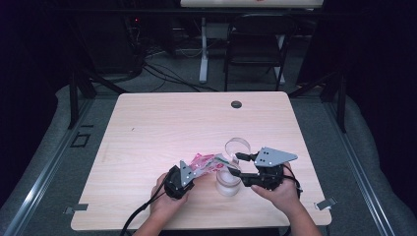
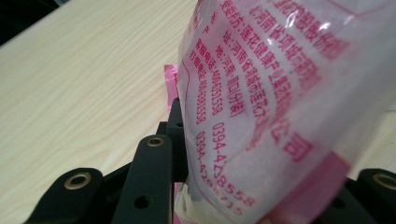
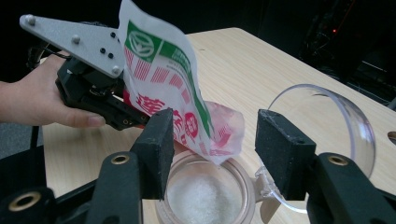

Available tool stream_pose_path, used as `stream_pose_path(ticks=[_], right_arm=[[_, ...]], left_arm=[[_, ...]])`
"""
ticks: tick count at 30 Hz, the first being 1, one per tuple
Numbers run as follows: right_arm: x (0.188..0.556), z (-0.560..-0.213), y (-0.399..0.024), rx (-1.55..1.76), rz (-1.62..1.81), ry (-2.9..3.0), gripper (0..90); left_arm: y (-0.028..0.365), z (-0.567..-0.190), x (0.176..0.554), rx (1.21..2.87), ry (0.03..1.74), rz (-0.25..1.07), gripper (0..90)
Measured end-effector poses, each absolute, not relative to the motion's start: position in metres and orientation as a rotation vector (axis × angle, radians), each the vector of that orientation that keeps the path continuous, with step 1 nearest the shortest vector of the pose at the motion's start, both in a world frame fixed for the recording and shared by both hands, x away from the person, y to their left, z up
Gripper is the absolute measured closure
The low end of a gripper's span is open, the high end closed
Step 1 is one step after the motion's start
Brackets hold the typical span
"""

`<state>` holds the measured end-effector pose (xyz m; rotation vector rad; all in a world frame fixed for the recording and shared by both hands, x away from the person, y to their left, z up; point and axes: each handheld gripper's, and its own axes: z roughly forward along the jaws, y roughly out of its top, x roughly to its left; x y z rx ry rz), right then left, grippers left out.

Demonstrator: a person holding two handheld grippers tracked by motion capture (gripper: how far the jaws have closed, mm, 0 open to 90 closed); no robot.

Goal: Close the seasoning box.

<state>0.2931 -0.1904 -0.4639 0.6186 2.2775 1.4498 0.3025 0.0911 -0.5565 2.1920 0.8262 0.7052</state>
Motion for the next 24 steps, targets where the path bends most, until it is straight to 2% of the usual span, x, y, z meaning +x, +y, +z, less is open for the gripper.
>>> stream_pose_path(ticks=[14, 24], right_arm=[[0.295, -0.466, -0.192, 0.638, 1.433, 2.272, 47.1], [0.295, -0.467, -0.192, 0.643, 1.427, 2.266, 47.1]], left_arm=[[0.102, -0.556, 0.307, 2.126, 0.876, 0.582, 71.1], [0.129, -0.541, 0.31, 2.063, 0.939, 0.605, 71.2]])
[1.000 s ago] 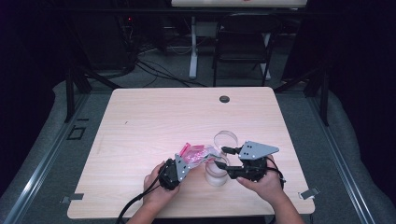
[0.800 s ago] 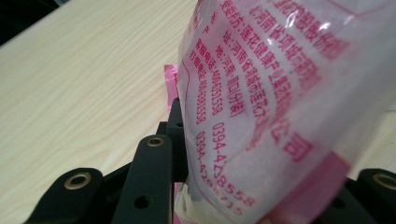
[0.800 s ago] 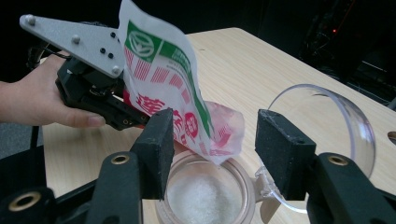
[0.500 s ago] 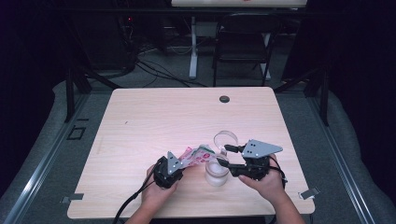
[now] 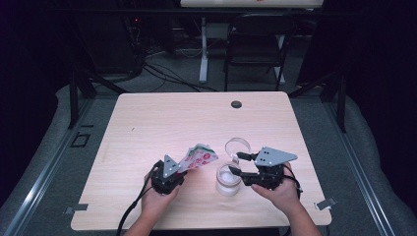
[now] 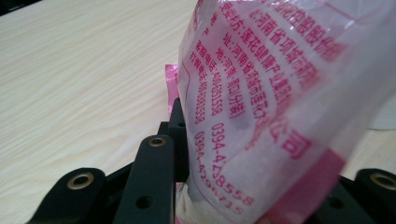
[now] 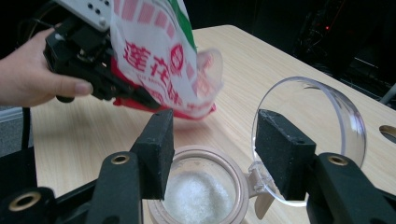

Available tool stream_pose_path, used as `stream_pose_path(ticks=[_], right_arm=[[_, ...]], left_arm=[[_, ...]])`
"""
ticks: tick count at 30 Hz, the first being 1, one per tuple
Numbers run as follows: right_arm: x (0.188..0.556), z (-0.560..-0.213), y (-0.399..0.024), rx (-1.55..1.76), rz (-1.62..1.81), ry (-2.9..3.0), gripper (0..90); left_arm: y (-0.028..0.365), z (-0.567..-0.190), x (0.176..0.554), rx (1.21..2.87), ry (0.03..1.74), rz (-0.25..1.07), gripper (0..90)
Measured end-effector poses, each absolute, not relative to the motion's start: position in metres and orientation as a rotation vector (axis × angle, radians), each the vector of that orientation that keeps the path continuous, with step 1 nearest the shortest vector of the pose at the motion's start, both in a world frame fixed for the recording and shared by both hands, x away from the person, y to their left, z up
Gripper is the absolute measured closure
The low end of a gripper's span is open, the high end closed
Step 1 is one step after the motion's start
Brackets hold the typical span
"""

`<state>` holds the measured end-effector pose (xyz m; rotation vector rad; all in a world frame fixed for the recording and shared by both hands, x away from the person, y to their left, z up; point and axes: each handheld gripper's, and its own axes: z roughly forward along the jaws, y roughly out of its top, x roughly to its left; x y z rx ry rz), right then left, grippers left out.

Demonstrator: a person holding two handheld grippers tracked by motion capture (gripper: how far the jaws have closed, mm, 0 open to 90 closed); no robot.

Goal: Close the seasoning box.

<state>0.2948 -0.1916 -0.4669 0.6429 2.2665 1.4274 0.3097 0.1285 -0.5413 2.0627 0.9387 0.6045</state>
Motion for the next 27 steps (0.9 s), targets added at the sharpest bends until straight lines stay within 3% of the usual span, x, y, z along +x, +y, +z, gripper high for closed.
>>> stream_pose_path(ticks=[27], right_arm=[[0.295, -0.468, -0.19, 0.653, 1.428, 2.265, 47.1]], left_arm=[[0.25, -0.534, 0.302, 1.914, 1.281, 0.803, 71.3]])
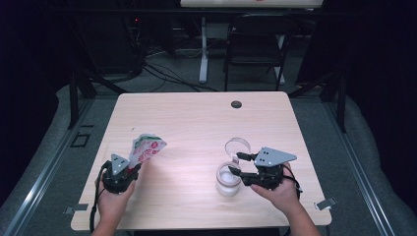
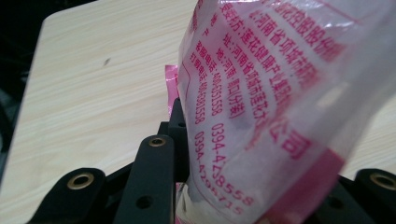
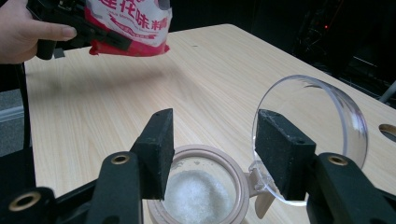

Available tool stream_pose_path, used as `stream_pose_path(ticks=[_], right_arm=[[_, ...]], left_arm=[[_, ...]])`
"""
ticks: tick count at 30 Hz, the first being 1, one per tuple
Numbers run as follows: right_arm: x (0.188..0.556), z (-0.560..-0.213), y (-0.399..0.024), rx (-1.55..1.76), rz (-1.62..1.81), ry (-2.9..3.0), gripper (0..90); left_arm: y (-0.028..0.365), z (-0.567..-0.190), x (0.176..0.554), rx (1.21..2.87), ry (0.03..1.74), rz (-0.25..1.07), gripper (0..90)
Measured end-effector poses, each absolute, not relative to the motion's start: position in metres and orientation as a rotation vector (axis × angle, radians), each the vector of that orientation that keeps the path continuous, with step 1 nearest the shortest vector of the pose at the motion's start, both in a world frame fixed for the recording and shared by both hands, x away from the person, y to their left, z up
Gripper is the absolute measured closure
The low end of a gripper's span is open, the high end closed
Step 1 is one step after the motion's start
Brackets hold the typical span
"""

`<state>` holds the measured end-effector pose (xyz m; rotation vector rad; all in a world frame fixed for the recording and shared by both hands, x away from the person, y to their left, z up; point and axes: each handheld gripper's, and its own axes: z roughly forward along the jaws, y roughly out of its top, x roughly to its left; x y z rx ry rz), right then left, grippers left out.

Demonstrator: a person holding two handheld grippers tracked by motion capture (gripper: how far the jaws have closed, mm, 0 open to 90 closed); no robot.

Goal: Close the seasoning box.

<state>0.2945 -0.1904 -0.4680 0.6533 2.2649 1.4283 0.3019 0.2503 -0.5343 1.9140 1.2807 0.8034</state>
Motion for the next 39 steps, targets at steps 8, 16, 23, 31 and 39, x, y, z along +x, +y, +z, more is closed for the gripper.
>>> stream_pose_path(ticks=[8, 16, 23, 31, 39], right_arm=[[0.295, -0.469, -0.189, 0.653, 1.416, 2.276, 47.1], [0.295, -0.469, -0.19, 0.654, 1.421, 2.274, 47.1], [0.295, -0.47, -0.189, 0.654, 1.425, 2.281, 48.1], [0.295, -0.469, -0.189, 0.653, 1.423, 2.278, 48.1], [0.294, -0.469, -0.189, 0.655, 1.419, 2.279, 48.0]], left_arm=[[0.275, -0.544, 0.302, 1.845, 1.394, 0.825, 71.3], [0.285, -0.553, 0.305, 1.817, 1.469, 0.816, 71.2], [0.288, -0.558, 0.307, 1.812, 1.506, 0.83, 71.1], [0.291, -0.565, 0.308, 1.806, 1.545, 0.799, 70.9], [0.292, -0.565, 0.308, 1.8, 1.56, 0.775, 69.1]])
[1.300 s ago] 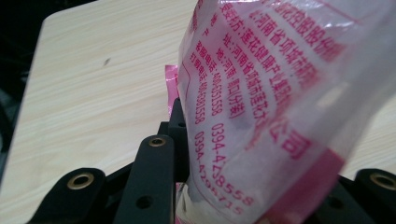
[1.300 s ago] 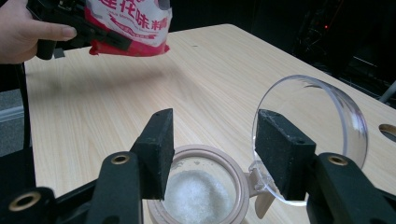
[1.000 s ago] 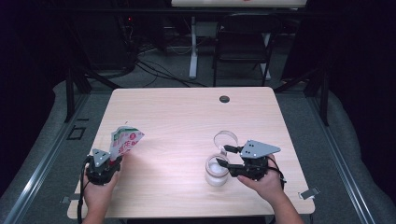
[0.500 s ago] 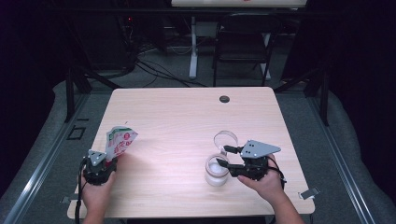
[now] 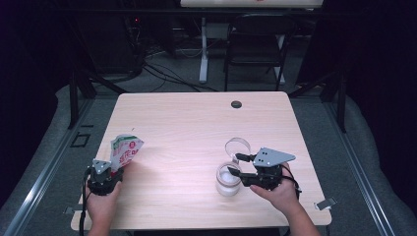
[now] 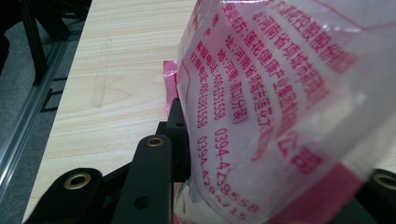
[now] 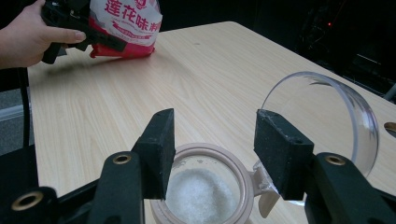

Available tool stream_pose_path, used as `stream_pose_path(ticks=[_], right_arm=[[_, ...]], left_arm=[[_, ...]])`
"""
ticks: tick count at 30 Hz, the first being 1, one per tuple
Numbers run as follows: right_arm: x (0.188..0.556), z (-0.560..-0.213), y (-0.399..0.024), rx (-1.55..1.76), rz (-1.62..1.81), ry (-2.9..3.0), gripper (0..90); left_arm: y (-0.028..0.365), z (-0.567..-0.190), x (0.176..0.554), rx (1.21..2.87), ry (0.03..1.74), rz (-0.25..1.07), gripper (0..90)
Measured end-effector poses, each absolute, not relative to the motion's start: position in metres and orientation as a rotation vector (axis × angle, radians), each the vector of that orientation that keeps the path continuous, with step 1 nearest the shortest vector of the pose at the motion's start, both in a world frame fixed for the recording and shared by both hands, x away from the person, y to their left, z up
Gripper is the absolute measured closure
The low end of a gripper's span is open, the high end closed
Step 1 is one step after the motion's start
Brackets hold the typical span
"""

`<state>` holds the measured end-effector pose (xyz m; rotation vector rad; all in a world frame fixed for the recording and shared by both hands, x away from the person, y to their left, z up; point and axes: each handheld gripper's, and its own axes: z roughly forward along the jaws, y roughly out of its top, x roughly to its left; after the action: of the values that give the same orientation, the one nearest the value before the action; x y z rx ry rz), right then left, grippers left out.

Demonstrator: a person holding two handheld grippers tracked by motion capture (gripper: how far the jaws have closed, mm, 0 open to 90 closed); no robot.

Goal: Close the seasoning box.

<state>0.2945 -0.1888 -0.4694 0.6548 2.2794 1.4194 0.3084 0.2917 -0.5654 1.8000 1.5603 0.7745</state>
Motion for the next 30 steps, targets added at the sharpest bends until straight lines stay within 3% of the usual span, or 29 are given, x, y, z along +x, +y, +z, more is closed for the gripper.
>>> stream_pose_path(ticks=[3, 6, 10, 30], right_arm=[[0.294, -0.469, -0.189, 0.654, 1.42, 2.279, 48.0], [0.294, -0.469, -0.189, 0.655, 1.419, 2.28, 48.0], [0.294, -0.469, -0.189, 0.655, 1.423, 2.278, 47.9], [0.294, -0.469, -0.19, 0.657, 1.426, 2.268, 47.2]], left_arm=[[0.292, -0.566, 0.308, 1.783, 1.569, 0.745, 64.0], [0.291, -0.566, 0.308, 1.774, 1.571, 0.729, 51.0], [0.289, -0.564, 0.307, 1.757, 1.545, 0.741, 40.4], [0.271, -0.542, 0.295, 1.737, 1.401, 0.792, 33.5]])
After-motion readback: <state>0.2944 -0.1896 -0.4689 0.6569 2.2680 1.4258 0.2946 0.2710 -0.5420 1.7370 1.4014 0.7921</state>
